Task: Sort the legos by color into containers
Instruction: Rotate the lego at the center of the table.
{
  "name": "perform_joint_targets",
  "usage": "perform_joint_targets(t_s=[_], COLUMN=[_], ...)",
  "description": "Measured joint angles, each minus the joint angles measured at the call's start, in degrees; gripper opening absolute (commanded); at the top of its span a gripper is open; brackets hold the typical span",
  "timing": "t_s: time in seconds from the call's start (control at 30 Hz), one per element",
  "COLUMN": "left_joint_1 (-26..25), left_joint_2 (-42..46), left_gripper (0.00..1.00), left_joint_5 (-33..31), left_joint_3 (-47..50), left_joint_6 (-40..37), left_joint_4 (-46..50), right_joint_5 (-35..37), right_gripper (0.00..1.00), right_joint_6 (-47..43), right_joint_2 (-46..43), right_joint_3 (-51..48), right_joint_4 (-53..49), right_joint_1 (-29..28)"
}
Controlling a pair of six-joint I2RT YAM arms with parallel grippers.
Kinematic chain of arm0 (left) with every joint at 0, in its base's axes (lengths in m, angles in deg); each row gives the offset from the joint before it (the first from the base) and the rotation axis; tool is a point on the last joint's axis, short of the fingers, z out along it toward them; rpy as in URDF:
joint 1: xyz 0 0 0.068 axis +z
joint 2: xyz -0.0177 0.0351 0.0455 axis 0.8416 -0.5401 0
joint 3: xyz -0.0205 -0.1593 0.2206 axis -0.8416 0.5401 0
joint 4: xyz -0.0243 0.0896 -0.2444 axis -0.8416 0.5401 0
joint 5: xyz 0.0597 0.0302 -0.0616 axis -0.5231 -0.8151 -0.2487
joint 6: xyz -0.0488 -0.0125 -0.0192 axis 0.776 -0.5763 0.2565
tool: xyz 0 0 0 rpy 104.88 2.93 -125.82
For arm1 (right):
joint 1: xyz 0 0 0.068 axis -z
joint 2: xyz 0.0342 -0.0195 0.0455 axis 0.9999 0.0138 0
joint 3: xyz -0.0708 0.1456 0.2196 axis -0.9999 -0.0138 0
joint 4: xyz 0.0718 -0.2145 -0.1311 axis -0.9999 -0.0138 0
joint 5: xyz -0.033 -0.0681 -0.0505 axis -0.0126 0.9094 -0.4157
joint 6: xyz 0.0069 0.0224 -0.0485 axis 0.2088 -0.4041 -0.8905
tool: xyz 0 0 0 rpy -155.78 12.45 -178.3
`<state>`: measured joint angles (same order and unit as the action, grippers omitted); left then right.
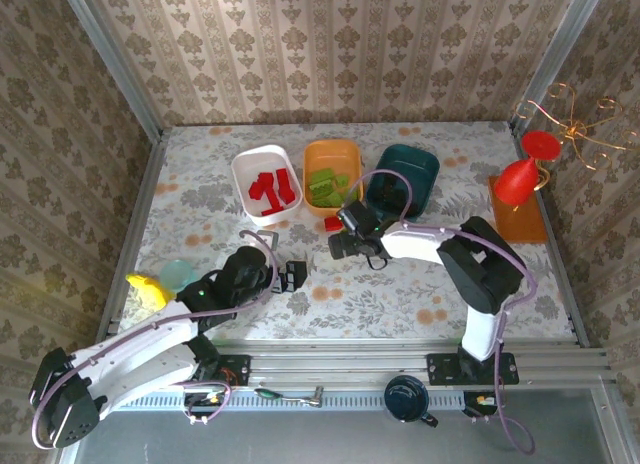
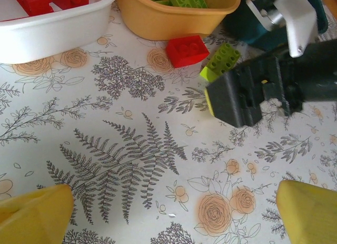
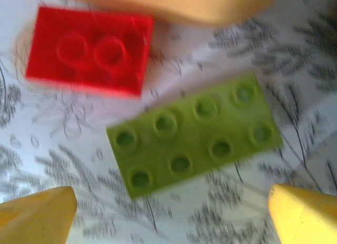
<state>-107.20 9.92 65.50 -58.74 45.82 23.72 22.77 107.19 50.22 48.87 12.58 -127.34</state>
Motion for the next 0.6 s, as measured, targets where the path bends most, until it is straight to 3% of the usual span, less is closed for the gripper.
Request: perform_joint_targets(t_s=[0.2,0.6], left_joint_1=[0.0,0.1], left_joint_2=[0.0,0.0], left_gripper=[1.00,1.00], left_joint_5=[-0.1,-0.1], left_joint_3=[0.0,0.6], left_joint_6=[0.0,0.0], left_joint_4=[0.0,0.0], right_joint_5=[1.2,0.8], right_gripper=[0.89,0.63], right_joint_6=[-2.6,-5.1], right_joint_2=[3.2,4.8], right_joint_3=[3.8,5.0], right_joint_4=[0.4,1.9], right_joint_1=[0.3,0.7])
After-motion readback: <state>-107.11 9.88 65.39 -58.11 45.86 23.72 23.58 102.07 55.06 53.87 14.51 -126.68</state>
